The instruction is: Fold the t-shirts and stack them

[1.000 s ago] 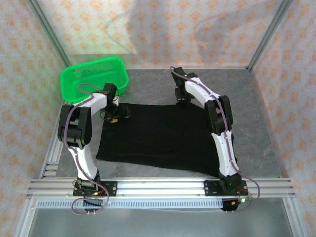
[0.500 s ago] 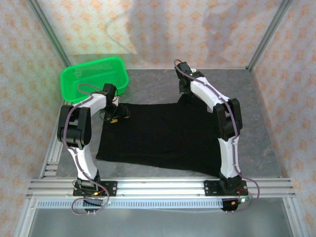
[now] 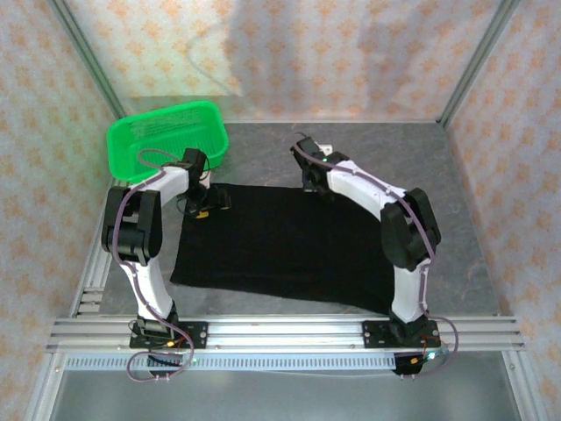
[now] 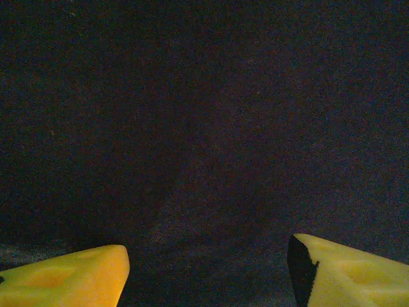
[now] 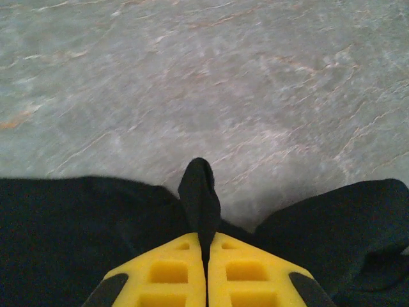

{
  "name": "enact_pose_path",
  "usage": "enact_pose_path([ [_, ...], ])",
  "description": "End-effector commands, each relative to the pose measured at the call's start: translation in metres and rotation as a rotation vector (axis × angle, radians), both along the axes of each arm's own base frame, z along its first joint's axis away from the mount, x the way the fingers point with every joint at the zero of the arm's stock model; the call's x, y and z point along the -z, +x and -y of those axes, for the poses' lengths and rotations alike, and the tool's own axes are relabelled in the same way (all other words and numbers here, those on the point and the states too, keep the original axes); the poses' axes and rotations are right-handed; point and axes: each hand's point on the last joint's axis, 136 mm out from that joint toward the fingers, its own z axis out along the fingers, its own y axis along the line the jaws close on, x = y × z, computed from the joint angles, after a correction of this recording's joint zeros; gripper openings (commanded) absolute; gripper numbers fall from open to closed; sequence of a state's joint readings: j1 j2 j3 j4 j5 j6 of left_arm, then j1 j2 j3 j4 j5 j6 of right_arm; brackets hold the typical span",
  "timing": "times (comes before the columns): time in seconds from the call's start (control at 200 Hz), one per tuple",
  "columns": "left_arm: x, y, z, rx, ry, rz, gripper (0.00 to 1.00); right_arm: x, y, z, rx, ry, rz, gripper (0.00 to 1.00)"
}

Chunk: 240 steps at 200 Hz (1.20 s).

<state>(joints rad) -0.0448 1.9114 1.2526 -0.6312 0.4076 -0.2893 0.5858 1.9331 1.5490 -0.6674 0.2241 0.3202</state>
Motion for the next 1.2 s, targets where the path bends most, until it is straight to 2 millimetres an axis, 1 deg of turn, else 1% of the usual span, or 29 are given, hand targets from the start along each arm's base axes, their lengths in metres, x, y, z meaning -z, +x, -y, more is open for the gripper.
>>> enact_pose_path([
  [0.0,0.023,-0.023,-0.012,-0.025,0.040,-0.099,0.70,-0.037,-0.011,0.007,0.064,0.001,0.118,0.07],
  [0.095,0.024,-0.023,-0.011,-0.028,0.037,-0.101,0.70,-0.029,-0.036,0.006,0.089,-0.015,0.114,0.08],
  [0.135,0.025,-0.023,-0.012,-0.029,0.038,-0.103,0.70,-0.024,-0.045,0.004,0.103,-0.001,0.104,0.11],
  [0.27,0.027,-0.024,-0.011,-0.031,0.037,-0.108,0.70,0.016,-0.083,-0.002,0.138,0.062,-0.010,0.15],
  [0.315,0.028,-0.024,-0.012,-0.031,0.038,-0.108,0.70,0.026,-0.093,-0.007,0.124,0.084,-0.042,0.15],
  [0.355,0.028,-0.024,-0.012,-0.031,0.038,-0.108,0.70,0.031,-0.100,-0.010,0.115,0.101,-0.064,0.17],
  [0.415,0.028,-0.024,-0.012,-0.030,0.039,-0.108,0.70,0.034,-0.108,-0.018,0.091,0.159,-0.086,0.23],
  [0.475,0.027,-0.024,-0.012,-0.032,0.042,-0.108,0.70,0.029,-0.114,-0.023,0.076,0.223,-0.084,0.33],
  [0.525,0.027,-0.024,-0.013,-0.032,0.043,-0.108,0.70,0.024,-0.119,-0.024,0.064,0.265,-0.078,0.36],
  [0.57,0.027,-0.024,-0.012,-0.034,0.040,-0.107,0.70,0.020,-0.124,-0.021,0.070,0.281,-0.077,0.37],
  [0.6,0.027,-0.024,-0.012,-0.035,0.039,-0.105,0.70,0.016,-0.126,-0.017,0.075,0.285,-0.070,0.39],
  [0.666,0.027,-0.025,-0.012,-0.036,0.039,-0.104,0.70,0.003,-0.127,-0.010,0.085,0.281,-0.040,0.46],
  [0.731,0.026,-0.026,-0.012,-0.036,0.038,-0.102,0.70,-0.016,-0.123,-0.002,0.103,0.278,0.021,0.51],
  [0.786,0.023,-0.025,-0.012,-0.035,0.039,-0.095,0.71,-0.030,-0.119,0.010,0.148,0.276,0.064,0.60],
  [0.846,0.019,-0.025,-0.011,-0.035,0.034,-0.087,0.71,-0.037,-0.113,0.023,0.208,0.309,0.065,0.62],
  [0.911,0.018,-0.023,-0.009,-0.038,0.022,-0.083,0.71,-0.036,-0.106,0.038,0.279,0.354,0.045,0.62],
  [0.921,0.009,-0.021,-0.009,-0.038,0.017,-0.059,0.71,-0.036,-0.104,0.042,0.294,0.361,0.045,0.62],
  [0.936,0.005,-0.019,-0.008,-0.038,0.012,-0.047,0.71,-0.035,-0.101,0.046,0.312,0.369,0.046,0.62],
  [1.071,-0.019,-0.009,-0.003,-0.041,-0.021,0.024,0.72,-0.022,-0.080,0.068,0.431,0.488,0.018,0.63],
  [1.196,-0.043,0.000,0.003,-0.035,-0.056,0.082,0.72,-0.006,-0.060,0.082,0.520,0.600,0.010,0.62],
])
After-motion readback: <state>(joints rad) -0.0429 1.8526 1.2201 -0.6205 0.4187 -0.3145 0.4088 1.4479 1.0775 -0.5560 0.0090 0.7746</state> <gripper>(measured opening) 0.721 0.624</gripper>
